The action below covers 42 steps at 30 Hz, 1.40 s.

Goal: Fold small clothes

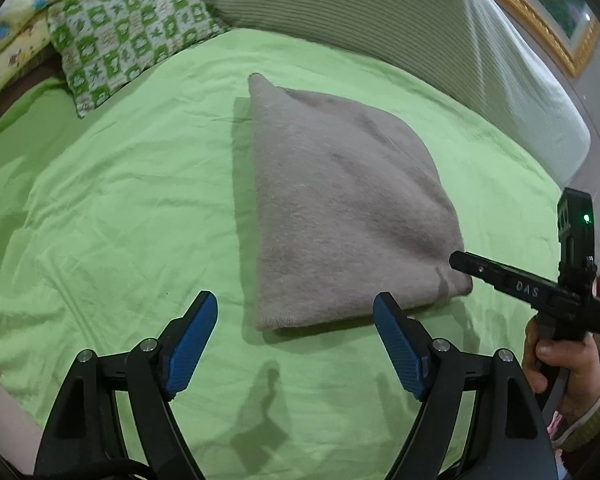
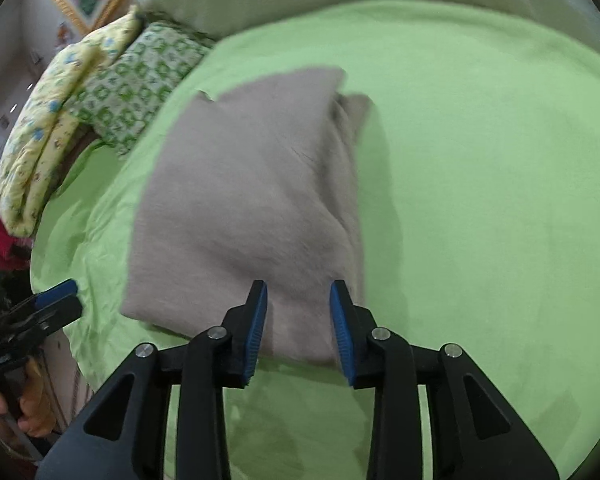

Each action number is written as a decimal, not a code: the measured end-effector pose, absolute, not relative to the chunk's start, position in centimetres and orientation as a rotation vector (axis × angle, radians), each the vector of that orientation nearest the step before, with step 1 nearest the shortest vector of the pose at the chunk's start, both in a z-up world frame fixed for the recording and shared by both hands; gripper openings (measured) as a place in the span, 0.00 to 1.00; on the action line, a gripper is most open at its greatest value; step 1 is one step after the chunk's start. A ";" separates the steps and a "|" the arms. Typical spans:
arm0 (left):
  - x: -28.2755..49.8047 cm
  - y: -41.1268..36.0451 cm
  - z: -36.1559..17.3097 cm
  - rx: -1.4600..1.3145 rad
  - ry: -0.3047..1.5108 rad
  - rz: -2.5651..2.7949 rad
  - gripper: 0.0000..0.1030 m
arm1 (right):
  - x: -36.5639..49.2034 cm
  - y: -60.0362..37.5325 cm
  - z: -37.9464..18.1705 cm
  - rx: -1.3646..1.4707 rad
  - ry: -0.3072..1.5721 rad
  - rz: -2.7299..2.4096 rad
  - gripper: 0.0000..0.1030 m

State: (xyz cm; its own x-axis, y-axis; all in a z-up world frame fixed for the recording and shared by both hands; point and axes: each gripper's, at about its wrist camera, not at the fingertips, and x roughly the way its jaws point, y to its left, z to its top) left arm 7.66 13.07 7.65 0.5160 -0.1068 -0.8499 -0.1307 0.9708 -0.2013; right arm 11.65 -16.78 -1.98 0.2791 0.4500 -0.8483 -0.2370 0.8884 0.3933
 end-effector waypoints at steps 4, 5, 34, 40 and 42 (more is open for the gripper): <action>7.4 12.3 8.2 -0.209 1.020 -0.002 0.81 | 10.7 -17.1 -0.7 0.218 1.156 0.471 0.33; 7.3 12.1 8.5 -0.198 1.010 -0.001 0.82 | 10.5 -17.0 -0.2 0.220 1.141 0.475 0.35; 5.3 12.8 8.1 -0.107 0.893 0.122 0.87 | 4.4 -14.0 5.4 0.052 0.862 0.507 0.84; 5.5 12.2 6.6 -0.078 0.889 0.132 0.87 | 3.6 -13.4 4.1 0.014 0.833 0.496 0.87; 5.7 11.9 6.0 -0.069 0.896 0.132 0.87 | 3.3 -13.1 3.5 -0.013 0.822 0.494 0.88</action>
